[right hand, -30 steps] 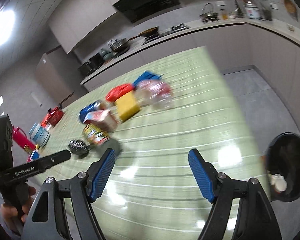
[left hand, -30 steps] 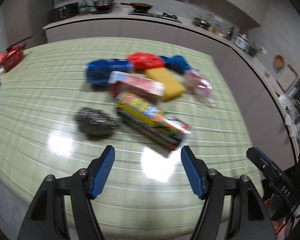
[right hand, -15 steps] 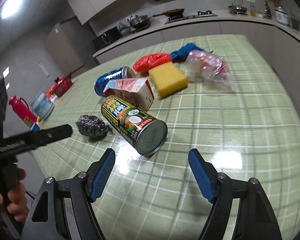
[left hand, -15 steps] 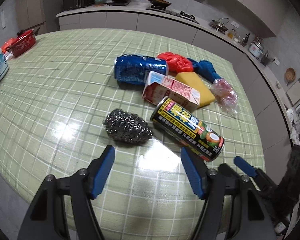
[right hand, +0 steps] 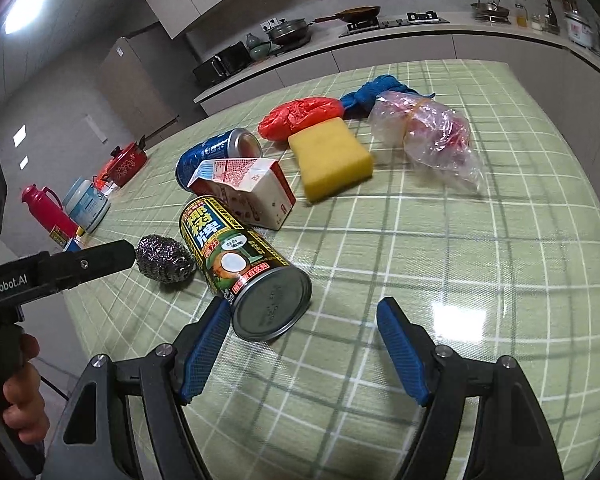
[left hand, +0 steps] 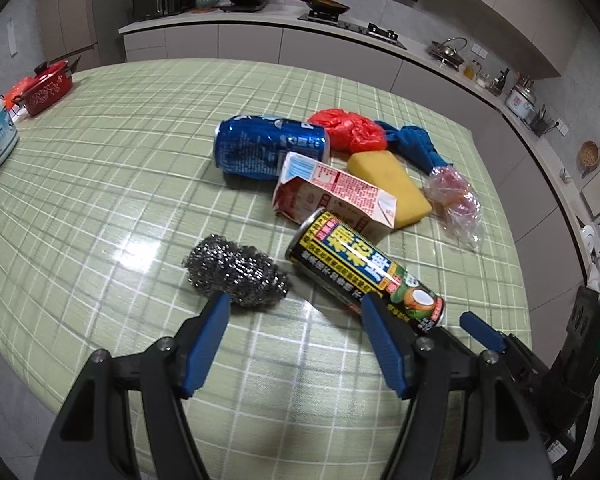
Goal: Collect trash
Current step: 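Move both tools back toward the trash on the island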
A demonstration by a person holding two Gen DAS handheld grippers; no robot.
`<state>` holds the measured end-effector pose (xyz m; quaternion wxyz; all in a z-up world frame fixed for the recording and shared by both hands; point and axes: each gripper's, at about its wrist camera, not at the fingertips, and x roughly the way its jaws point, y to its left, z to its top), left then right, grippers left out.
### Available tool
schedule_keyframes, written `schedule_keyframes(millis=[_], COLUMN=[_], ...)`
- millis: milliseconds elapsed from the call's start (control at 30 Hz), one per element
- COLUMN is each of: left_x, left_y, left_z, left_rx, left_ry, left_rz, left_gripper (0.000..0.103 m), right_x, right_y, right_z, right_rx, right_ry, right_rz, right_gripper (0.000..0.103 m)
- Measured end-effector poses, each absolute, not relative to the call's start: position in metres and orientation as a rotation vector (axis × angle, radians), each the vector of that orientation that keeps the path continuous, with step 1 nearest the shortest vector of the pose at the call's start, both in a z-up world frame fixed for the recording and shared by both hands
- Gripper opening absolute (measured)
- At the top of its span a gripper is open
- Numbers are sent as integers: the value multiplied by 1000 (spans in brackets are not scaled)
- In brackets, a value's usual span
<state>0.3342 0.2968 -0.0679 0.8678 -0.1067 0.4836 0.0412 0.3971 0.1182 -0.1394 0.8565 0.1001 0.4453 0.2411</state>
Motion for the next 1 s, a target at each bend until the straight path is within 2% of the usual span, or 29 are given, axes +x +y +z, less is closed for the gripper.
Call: schedule_keyframes(millis=[633, 1000], left_x=[362, 379], left_y=[353, 374], left_z=[-73, -83], left_rx=[-186, -167], left_ry=[1029, 1059], left_rz=[20, -58], left_gripper=[70, 70], right_x=[431, 415], right_y=[104, 117], right_z=[-126, -130], right_rx=[267, 315], right_ry=[864, 873], right_rz=[213, 148], right_gripper=[77, 77])
